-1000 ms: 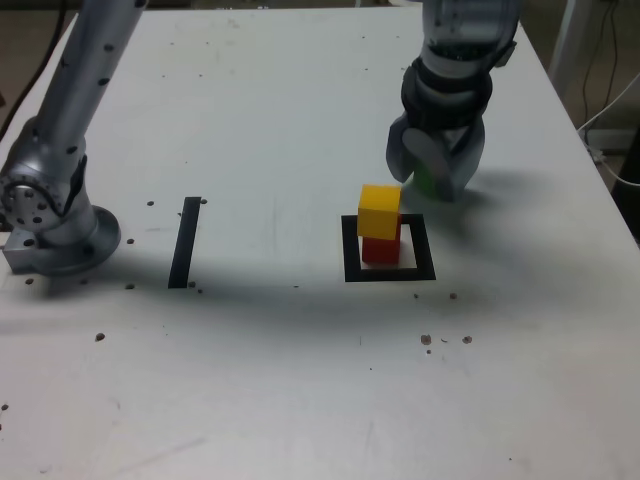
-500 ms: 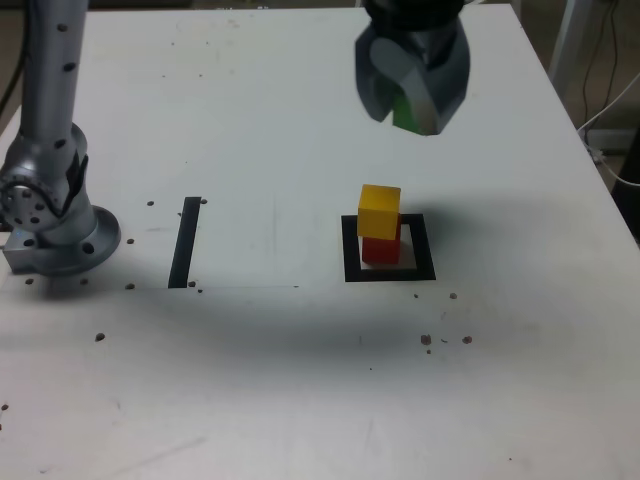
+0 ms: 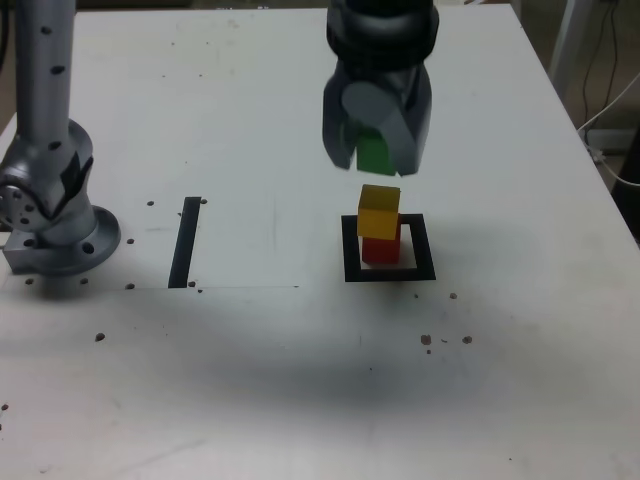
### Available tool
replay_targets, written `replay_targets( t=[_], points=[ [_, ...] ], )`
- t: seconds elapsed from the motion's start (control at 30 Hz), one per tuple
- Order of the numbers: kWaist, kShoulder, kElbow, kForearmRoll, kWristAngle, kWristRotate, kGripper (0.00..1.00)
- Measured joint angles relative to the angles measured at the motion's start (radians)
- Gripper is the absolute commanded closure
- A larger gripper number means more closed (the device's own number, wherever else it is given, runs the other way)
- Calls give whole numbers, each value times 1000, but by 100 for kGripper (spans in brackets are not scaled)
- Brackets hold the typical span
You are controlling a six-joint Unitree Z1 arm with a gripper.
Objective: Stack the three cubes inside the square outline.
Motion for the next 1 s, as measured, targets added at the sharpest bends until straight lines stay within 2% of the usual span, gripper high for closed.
replay_targets(
  t=[0.27, 0.83, 1.0],
  points=[
    [-26, 1, 5, -6, -12, -49, 97],
    [-30, 4, 35, -11, -14, -51, 94],
    [-40, 5, 35, -18, -26, -51, 94]
  ],
)
